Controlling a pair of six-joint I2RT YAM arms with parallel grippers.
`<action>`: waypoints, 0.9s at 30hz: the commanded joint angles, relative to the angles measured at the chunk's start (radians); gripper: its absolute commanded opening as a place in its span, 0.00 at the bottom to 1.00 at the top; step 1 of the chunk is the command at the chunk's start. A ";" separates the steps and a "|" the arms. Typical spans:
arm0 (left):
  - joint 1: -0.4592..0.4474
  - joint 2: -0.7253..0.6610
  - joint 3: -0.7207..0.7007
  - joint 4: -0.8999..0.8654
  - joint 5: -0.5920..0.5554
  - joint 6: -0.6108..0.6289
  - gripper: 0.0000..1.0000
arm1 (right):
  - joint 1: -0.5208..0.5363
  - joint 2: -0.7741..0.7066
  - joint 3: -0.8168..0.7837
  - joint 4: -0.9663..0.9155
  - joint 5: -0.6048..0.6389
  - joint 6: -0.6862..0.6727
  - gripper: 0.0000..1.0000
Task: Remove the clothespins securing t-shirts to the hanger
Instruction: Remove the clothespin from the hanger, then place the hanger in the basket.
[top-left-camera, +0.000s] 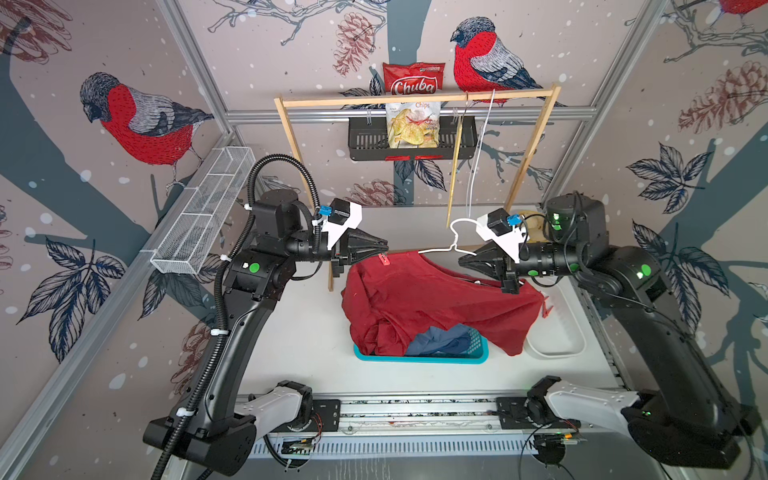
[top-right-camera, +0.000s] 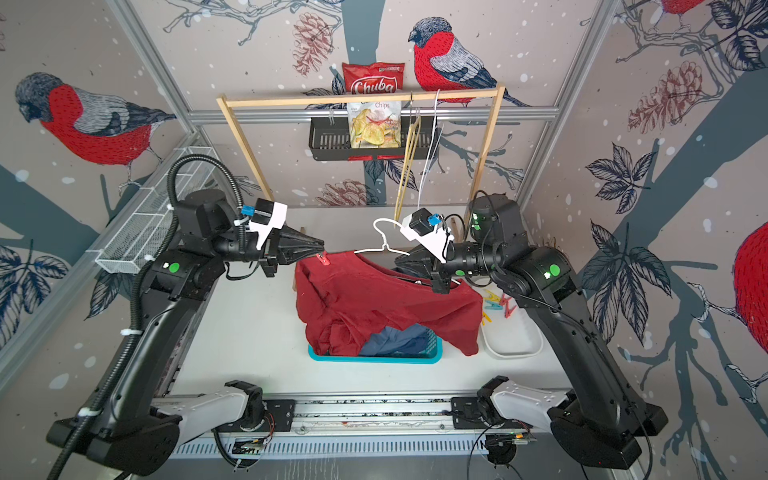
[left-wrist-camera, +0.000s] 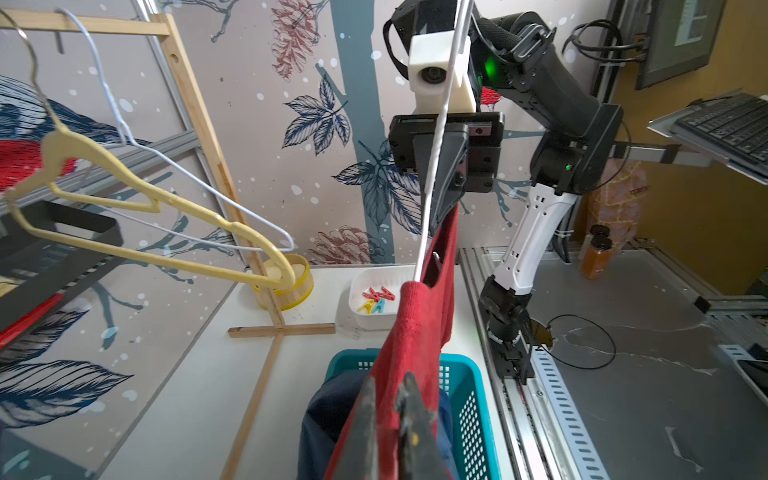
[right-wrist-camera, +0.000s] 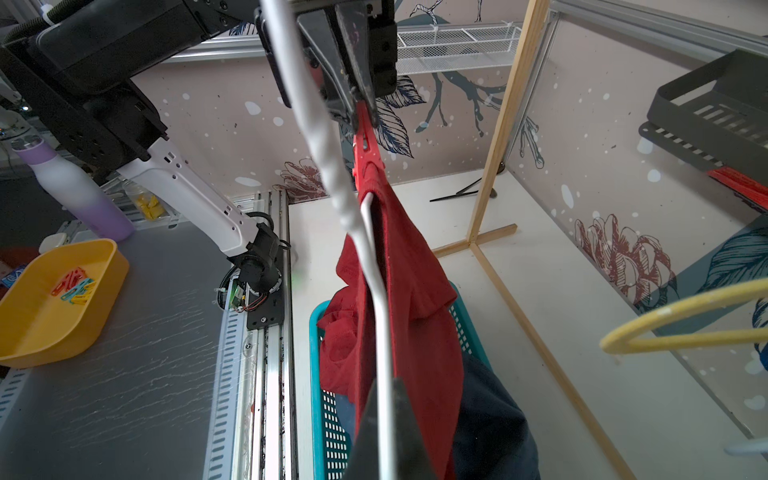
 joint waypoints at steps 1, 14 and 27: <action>0.008 -0.030 0.006 0.087 -0.139 -0.056 0.00 | -0.016 0.004 -0.019 0.065 -0.048 0.024 0.00; 0.011 -0.082 -0.053 0.210 -0.366 -0.133 0.00 | -0.025 0.121 -0.157 0.232 -0.199 0.147 0.00; 0.011 -0.098 -0.257 0.300 -0.666 -0.334 0.00 | 0.034 0.317 -0.367 0.490 -0.047 0.510 0.42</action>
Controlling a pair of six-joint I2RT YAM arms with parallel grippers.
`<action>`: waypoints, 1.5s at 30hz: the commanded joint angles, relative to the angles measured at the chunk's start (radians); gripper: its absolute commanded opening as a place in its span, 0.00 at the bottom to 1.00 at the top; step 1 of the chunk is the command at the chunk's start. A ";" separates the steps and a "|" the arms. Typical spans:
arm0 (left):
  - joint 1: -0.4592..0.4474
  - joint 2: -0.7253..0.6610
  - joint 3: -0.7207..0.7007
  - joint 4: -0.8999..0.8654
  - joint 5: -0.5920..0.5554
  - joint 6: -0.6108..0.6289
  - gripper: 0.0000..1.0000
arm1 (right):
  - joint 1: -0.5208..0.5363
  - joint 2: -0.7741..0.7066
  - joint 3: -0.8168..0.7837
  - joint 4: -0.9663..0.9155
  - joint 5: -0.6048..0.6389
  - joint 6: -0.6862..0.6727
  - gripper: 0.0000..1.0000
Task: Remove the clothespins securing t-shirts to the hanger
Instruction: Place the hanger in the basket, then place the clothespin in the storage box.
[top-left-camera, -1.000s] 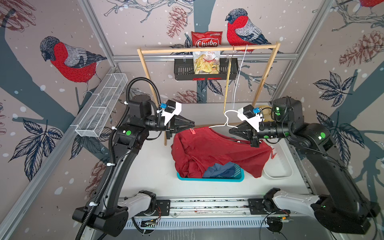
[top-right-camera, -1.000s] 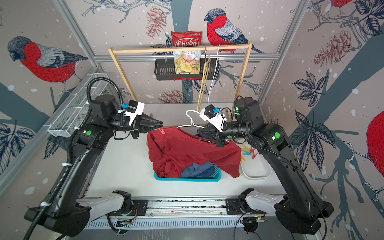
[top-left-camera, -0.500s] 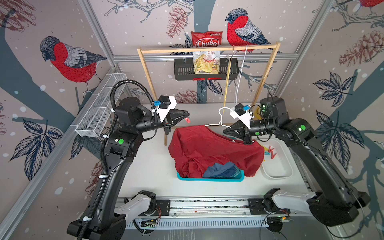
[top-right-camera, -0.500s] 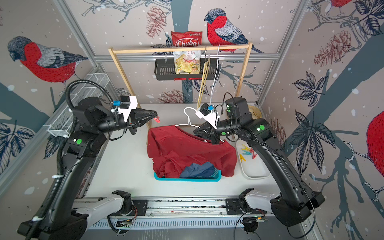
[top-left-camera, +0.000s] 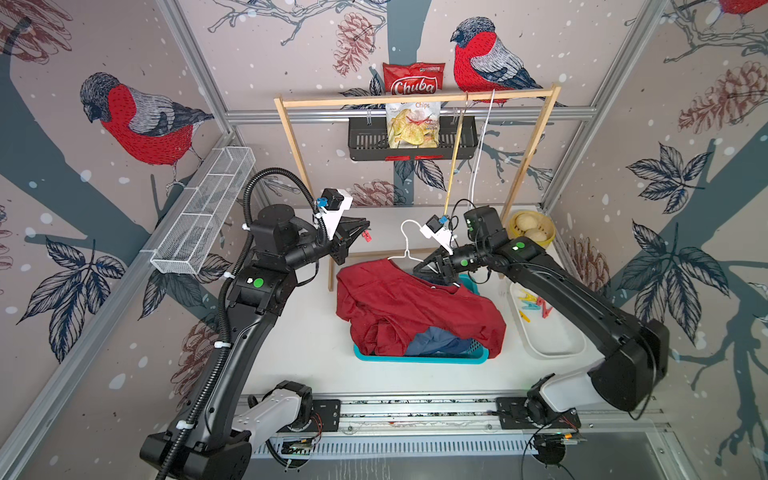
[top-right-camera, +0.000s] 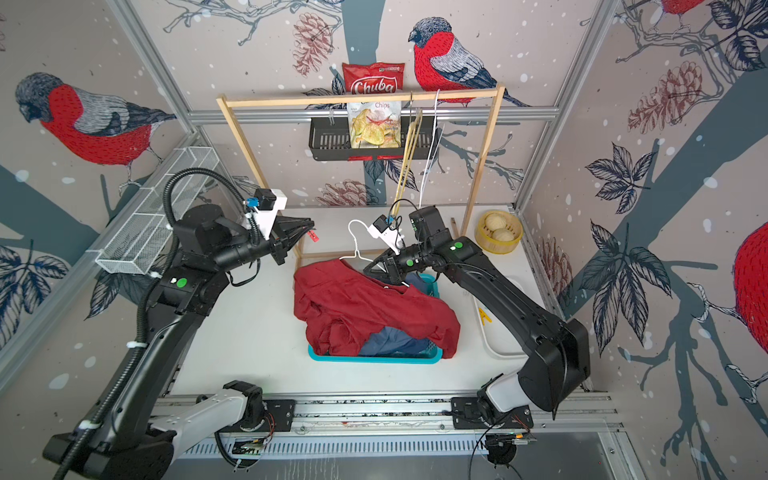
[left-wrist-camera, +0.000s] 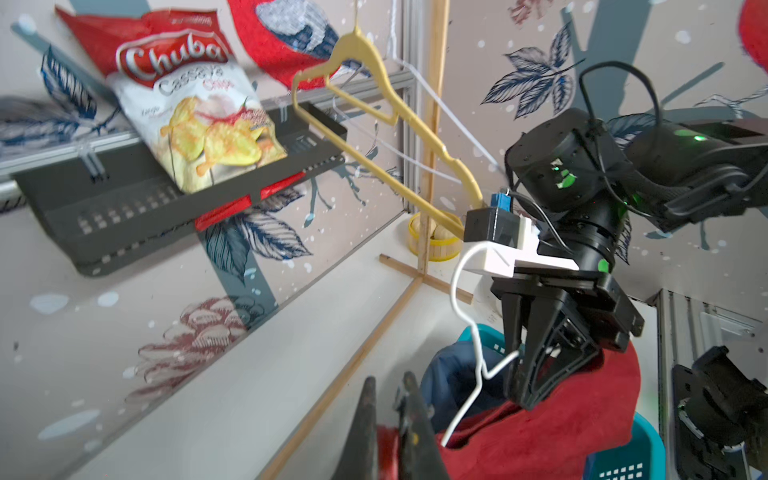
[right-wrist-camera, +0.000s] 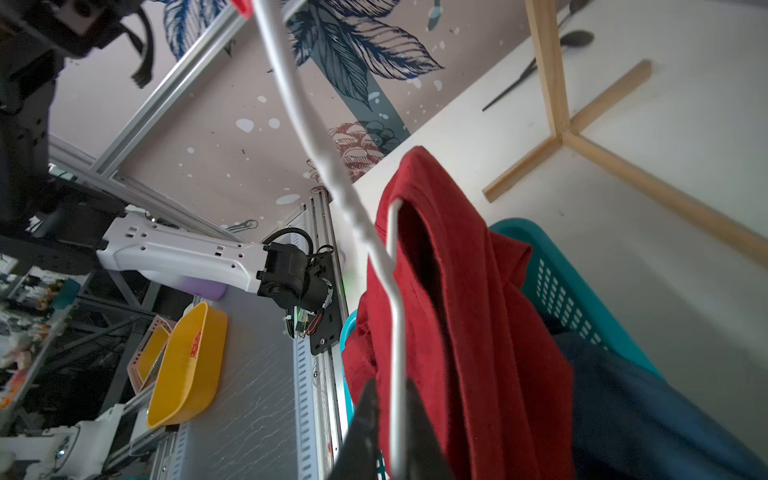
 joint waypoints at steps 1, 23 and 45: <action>0.001 -0.015 -0.046 0.105 -0.105 -0.106 0.00 | 0.004 0.017 -0.003 0.024 0.173 0.137 0.50; -0.017 -0.029 -0.197 0.215 -0.047 -0.668 0.00 | 0.349 -0.229 -0.017 0.136 0.917 0.133 0.62; -0.116 -0.036 -0.217 0.168 0.027 -0.702 0.12 | 0.395 0.047 0.162 0.215 0.879 0.103 0.08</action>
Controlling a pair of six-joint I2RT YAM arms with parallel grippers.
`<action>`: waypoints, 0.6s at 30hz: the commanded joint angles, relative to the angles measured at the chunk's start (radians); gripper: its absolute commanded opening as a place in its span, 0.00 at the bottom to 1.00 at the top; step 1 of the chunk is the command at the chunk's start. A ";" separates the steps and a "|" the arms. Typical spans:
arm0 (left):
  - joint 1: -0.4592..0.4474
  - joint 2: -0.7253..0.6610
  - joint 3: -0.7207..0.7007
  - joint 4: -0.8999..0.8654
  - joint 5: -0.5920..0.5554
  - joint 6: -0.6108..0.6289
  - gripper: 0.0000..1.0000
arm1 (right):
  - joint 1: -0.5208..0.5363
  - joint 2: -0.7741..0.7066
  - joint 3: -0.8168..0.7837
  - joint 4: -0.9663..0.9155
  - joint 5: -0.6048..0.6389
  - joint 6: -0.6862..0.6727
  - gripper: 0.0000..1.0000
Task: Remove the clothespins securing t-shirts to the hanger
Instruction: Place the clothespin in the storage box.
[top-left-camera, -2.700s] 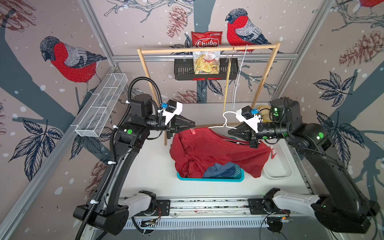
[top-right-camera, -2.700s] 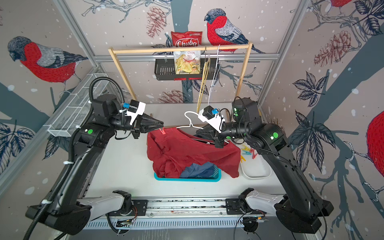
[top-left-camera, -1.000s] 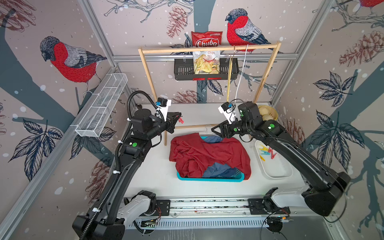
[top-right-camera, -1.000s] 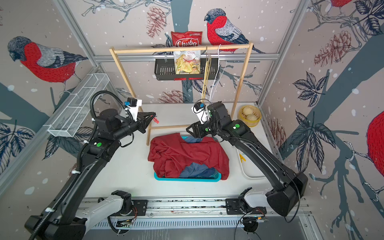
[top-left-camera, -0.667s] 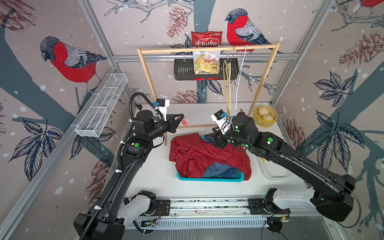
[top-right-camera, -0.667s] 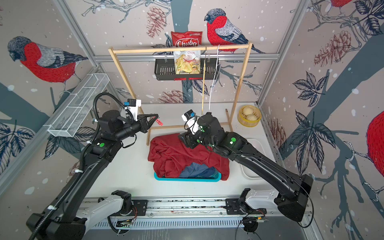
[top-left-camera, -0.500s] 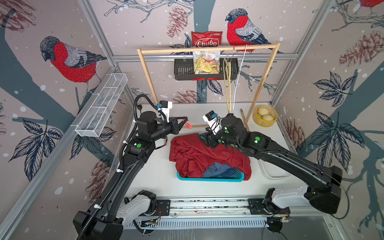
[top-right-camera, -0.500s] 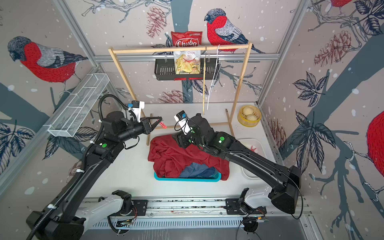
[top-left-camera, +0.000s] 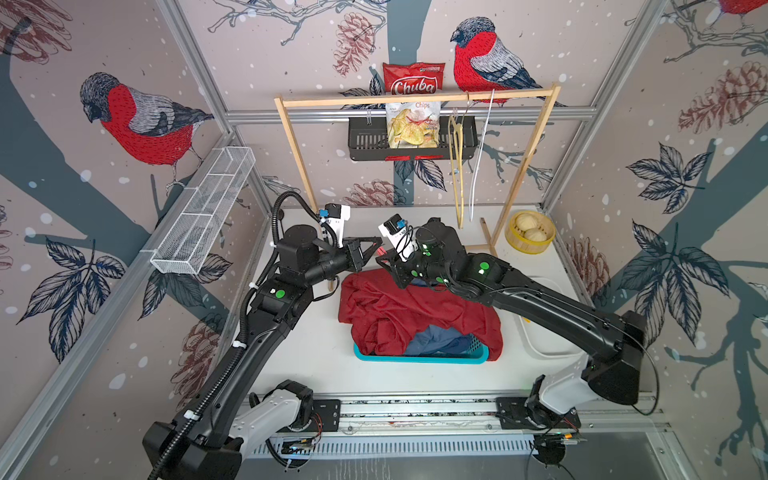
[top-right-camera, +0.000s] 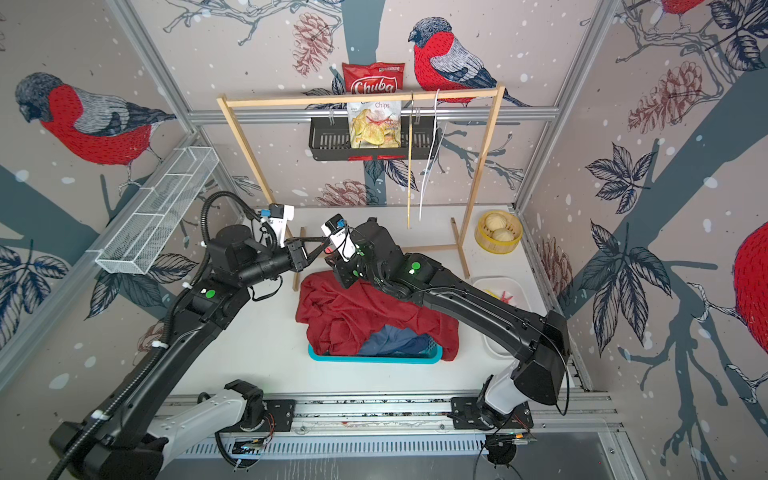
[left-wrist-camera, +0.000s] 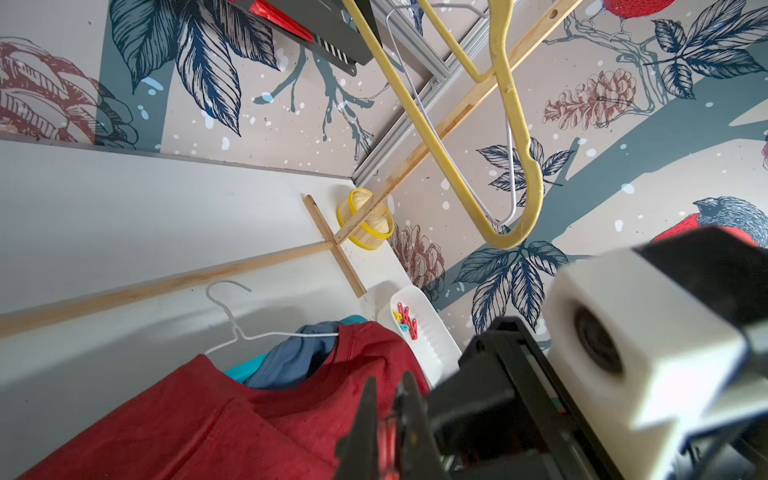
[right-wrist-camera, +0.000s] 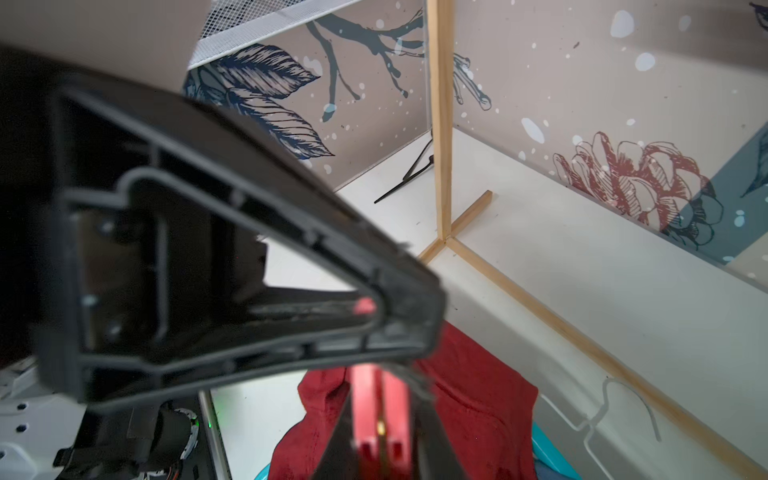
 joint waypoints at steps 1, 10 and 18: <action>-0.002 0.010 -0.005 0.002 0.080 0.040 0.18 | -0.008 -0.010 -0.002 0.032 0.058 0.006 0.05; 0.001 0.041 0.063 -0.058 -0.018 0.228 0.70 | -0.045 -0.124 -0.129 -0.008 0.117 0.079 0.02; 0.025 0.085 0.086 -0.062 -0.258 0.318 0.70 | -0.160 -0.436 -0.471 -0.124 0.218 0.255 0.06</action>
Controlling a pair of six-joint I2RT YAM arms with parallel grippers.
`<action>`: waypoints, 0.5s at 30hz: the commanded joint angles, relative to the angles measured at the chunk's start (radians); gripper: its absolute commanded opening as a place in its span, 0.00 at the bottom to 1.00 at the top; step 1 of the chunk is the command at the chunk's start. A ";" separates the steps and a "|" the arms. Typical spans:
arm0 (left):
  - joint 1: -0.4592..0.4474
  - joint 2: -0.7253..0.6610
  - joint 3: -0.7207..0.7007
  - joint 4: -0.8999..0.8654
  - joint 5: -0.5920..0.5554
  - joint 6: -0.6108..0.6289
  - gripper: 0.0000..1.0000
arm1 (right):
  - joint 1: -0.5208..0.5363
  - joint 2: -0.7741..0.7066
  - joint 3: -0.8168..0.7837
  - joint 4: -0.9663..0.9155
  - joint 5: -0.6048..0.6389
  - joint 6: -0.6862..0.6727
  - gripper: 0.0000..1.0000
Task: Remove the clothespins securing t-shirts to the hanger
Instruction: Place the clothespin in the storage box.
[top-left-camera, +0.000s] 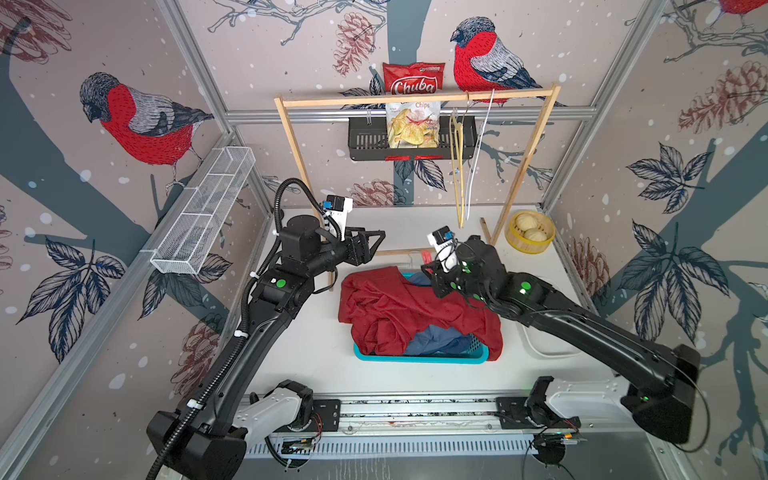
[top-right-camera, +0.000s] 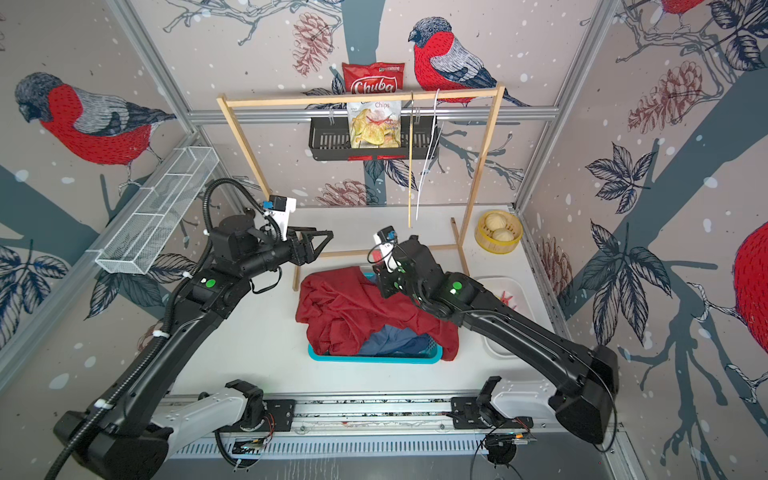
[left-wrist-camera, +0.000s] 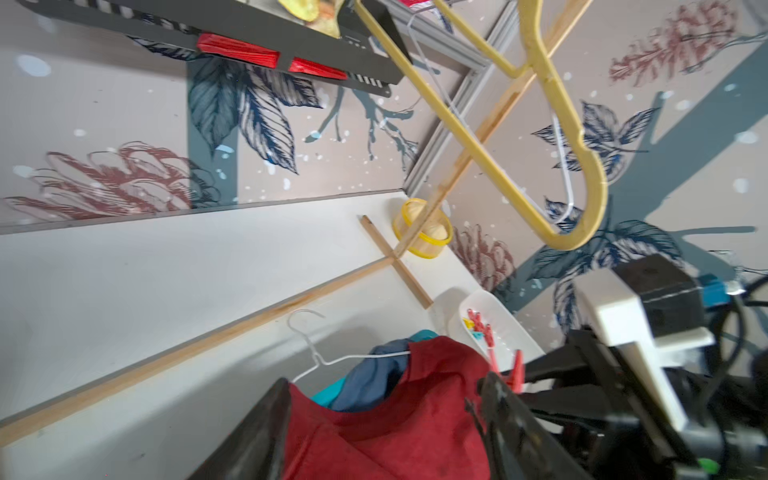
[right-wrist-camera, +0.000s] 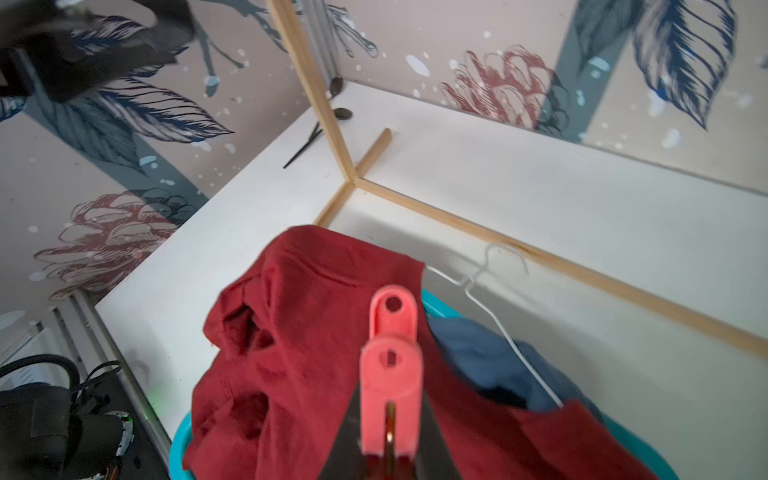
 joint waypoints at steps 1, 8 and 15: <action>0.014 0.022 -0.013 0.042 -0.094 0.048 0.70 | -0.077 -0.121 -0.119 -0.069 0.071 0.133 0.07; 0.085 0.094 -0.019 0.092 -0.091 0.057 0.69 | -0.525 -0.360 -0.267 -0.158 0.047 0.252 0.12; 0.103 0.125 -0.016 0.079 -0.072 0.088 0.69 | -1.117 -0.306 -0.303 -0.178 -0.263 0.197 0.17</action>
